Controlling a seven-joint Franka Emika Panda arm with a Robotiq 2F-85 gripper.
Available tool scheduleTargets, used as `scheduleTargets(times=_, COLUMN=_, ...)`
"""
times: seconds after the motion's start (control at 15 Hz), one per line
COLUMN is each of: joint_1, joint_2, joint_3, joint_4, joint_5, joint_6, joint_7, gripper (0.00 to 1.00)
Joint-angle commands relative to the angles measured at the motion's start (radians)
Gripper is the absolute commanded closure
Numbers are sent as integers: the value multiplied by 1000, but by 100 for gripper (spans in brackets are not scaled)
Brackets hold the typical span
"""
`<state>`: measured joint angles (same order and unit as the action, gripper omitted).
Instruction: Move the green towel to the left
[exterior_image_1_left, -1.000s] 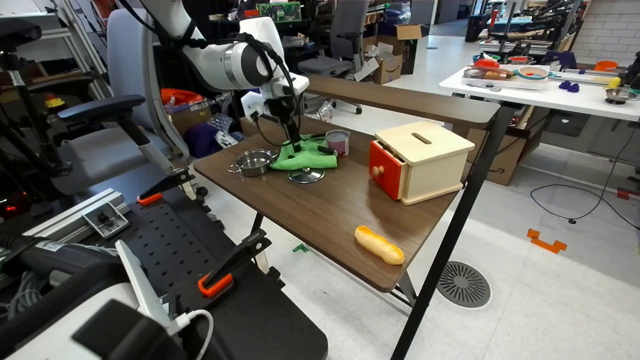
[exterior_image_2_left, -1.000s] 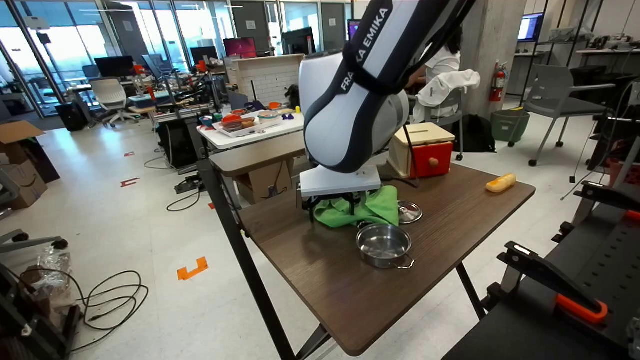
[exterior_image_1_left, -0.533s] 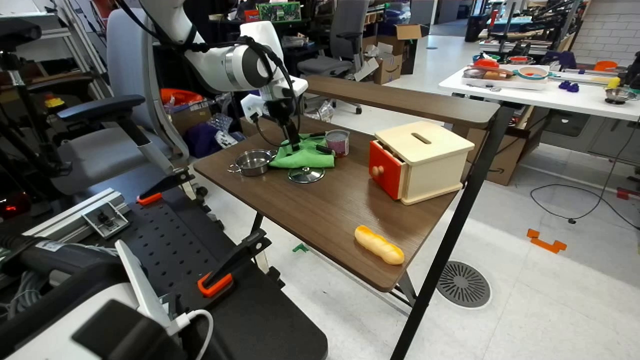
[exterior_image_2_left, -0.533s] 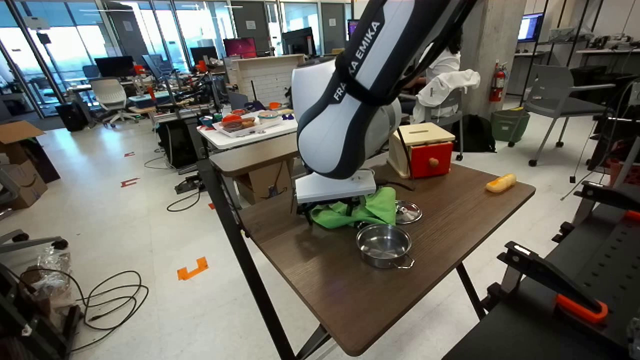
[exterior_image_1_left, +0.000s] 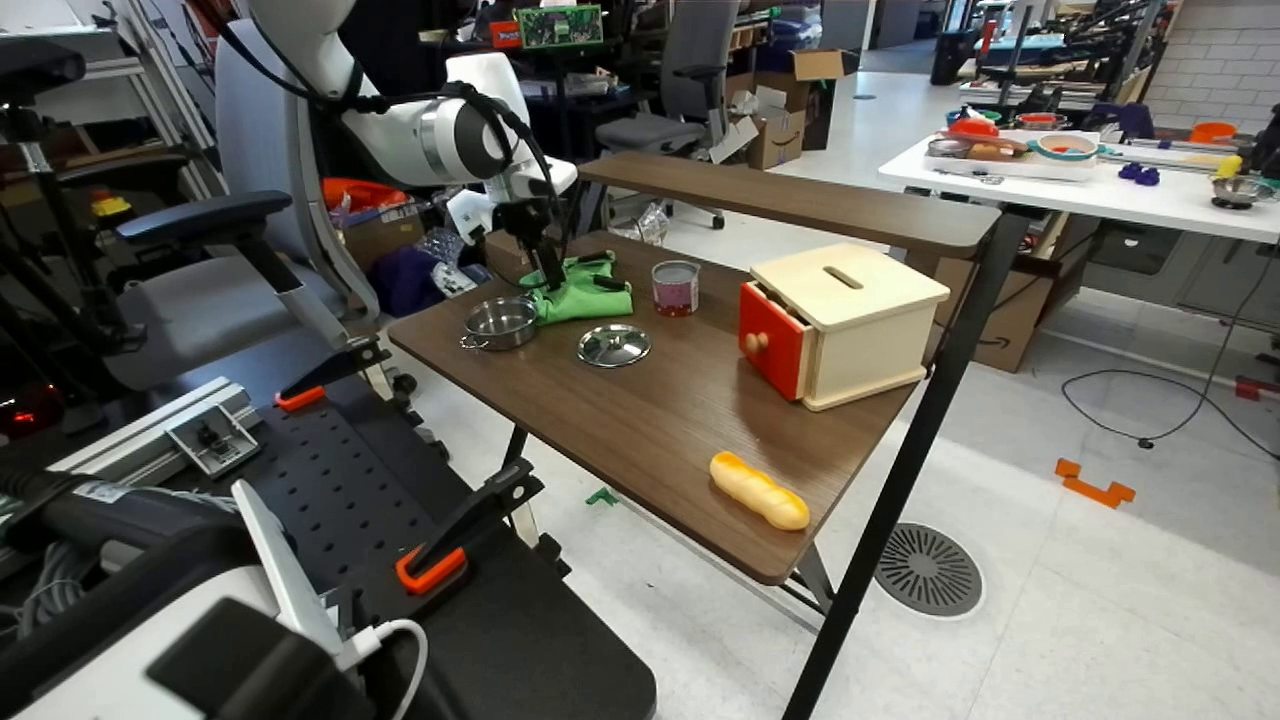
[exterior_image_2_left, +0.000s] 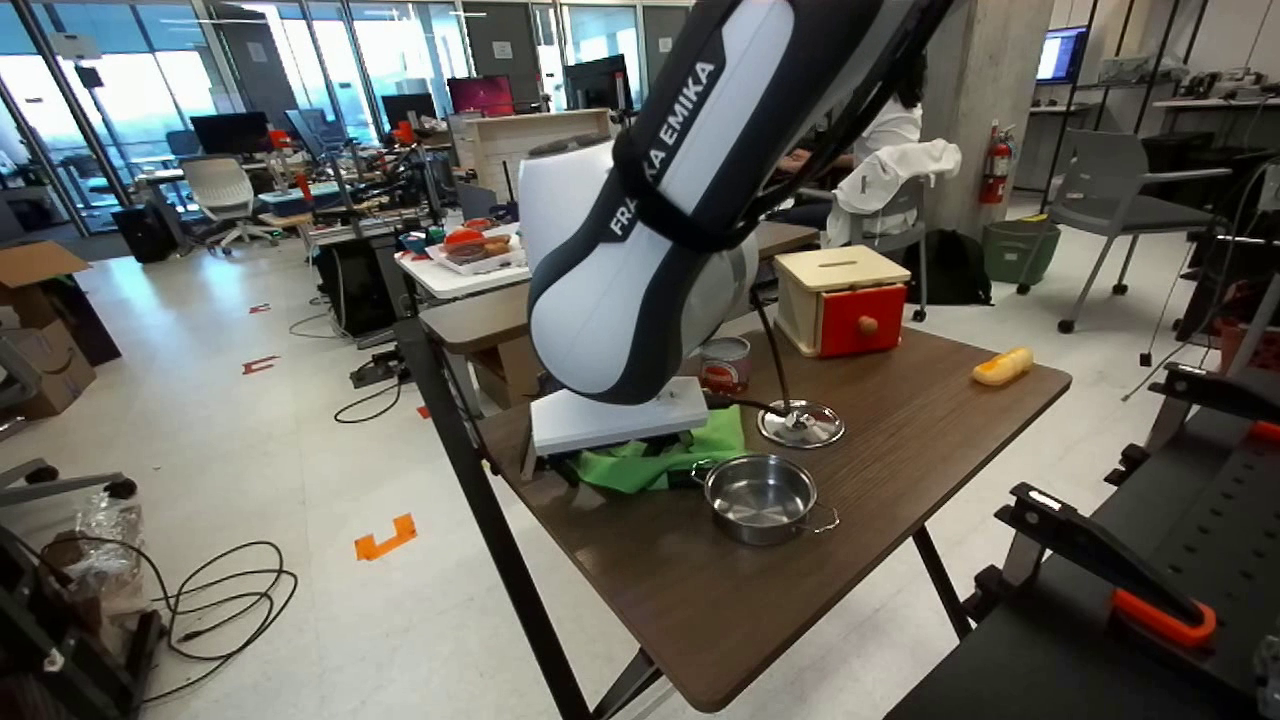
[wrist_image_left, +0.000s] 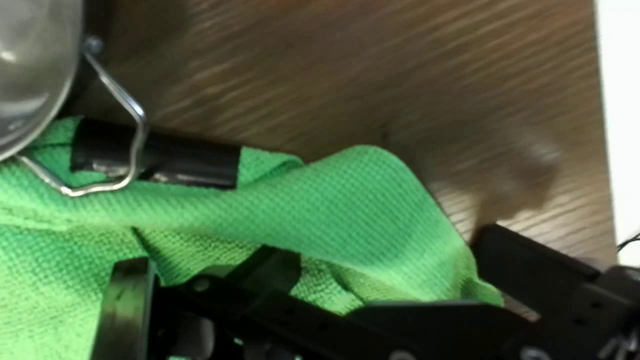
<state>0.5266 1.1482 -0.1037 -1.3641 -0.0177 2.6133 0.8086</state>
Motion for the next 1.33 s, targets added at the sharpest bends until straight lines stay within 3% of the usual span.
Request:
scheduleTargets(times=0.0, joint_1=21, joint_2=49, joint_3=23, joint_4=87, joint_5=-8, joint_6=-37, joint_7=8, gripper=0)
scheduleTargets(times=0.53, joint_1=45, joint_2=38, joint_3=-30, joint_4=129, joint_5=-22, joint_6=-45, joint_7=60, gripper=0)
scheduleTargets(times=0.73, joint_1=44, joint_2=-42, joint_3=-71, joint_4=50, joint_5=-18, joint_6=-10, joint_7=65, gripper=0)
scheduleTargets(times=1.0, joint_1=26, joint_2=-211, joint_3=-79, joint_4=-158, joint_5=-13, joint_6=134, joint_7=-2, gripper=0)
scheduleTargets(times=1.07, joint_1=18, joint_2=-88, joint_3=-74, joint_4=7, joint_5=-21, joint_6=69, joint_7=41, gripper=0)
scheduleTargets(times=1.27, joint_1=16, joint_2=-176, joint_3=-74, joint_4=-95, joint_5=-21, joint_6=97, joint_7=18, gripper=0)
